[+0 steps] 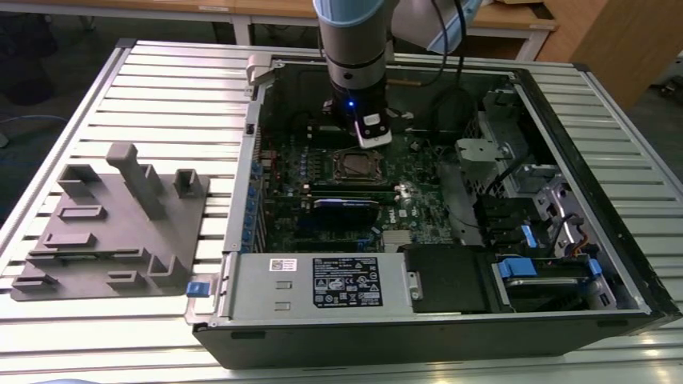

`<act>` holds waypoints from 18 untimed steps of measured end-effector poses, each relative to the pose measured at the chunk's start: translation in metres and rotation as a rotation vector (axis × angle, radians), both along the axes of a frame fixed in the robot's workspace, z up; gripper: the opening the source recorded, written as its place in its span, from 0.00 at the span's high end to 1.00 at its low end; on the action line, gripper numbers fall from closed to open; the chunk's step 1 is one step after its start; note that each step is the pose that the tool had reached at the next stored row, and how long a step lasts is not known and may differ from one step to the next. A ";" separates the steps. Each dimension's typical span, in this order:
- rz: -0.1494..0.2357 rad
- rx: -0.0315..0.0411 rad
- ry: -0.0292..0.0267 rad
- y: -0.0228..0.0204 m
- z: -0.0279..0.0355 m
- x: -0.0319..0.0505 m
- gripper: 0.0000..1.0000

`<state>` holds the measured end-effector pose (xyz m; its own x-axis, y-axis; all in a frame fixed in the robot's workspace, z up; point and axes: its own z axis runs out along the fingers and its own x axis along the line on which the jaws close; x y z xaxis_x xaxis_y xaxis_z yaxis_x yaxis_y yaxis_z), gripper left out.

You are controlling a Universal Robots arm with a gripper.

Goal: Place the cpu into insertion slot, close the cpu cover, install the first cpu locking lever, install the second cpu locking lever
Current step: 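Install the first cpu locking lever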

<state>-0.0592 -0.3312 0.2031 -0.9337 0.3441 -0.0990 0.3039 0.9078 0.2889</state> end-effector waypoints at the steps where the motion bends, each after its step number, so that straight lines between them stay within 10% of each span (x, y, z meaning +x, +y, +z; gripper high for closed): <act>1: 0.000 0.0030 -0.0047 -0.0001 -0.0002 -0.0004 0.89; 18: 0.000 0.0196 -0.0131 -0.0001 -0.0013 -0.0032 0.89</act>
<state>-0.0623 -0.3313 0.2018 -0.9324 0.3461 -0.1045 0.2999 0.9020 0.3106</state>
